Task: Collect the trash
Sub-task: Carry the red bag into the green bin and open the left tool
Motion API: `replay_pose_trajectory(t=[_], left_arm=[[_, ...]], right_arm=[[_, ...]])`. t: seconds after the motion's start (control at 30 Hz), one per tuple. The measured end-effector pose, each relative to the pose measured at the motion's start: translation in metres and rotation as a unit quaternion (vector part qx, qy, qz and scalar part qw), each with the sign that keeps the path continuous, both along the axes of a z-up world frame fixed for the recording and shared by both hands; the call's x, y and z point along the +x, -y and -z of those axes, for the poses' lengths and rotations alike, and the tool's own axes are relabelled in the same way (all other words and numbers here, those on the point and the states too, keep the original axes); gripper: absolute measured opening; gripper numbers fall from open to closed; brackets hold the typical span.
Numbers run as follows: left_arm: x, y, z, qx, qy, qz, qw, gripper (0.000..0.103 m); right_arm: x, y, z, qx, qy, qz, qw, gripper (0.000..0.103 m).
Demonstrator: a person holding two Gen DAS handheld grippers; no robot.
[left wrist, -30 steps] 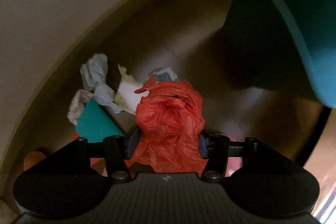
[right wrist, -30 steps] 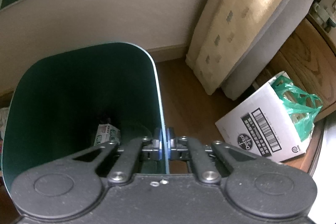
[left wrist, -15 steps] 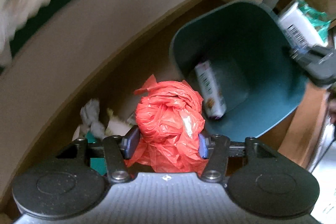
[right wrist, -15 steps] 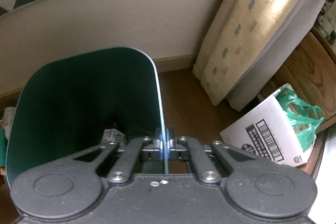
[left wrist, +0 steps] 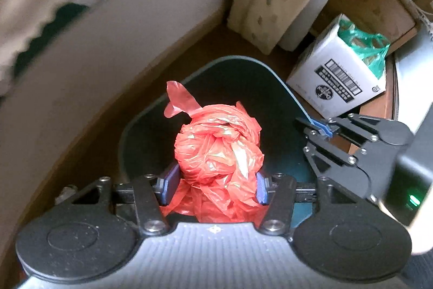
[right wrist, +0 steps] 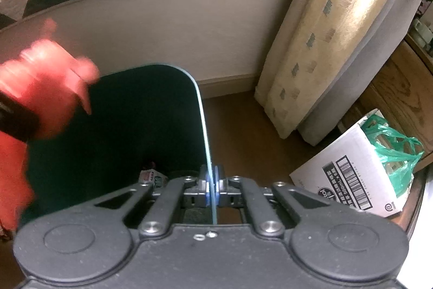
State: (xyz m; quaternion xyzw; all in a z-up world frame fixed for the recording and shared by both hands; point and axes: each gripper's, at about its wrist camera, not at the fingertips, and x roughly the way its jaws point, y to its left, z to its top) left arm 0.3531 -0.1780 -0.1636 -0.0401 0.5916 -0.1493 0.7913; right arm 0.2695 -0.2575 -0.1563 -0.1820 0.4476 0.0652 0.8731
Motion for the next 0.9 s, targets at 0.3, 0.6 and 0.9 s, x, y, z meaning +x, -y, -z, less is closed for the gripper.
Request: replay_pose_trajectory(t=[0.3,0.6,0.9], left_arm=[[0.025,0.026,0.079,0.02,-0.044,-0.008,0.9988,0.054],[0.032,0.044,0.117,0.026,-0.068,0.006,0.9973,0.056],[0.022,0.032,0.093,0.011,-0.036,0.034,0.9987,0.074]], right_arm=[[-0.001,0.003,-0.001,0.005,0.0,-0.003,1.0,0.003],[-0.001,0.007,-0.002,0.011,0.0,-0.006,1.0,0.004],[-0.002,0.008,-0.003,0.013,-0.002,-0.011,1.0,0.004]])
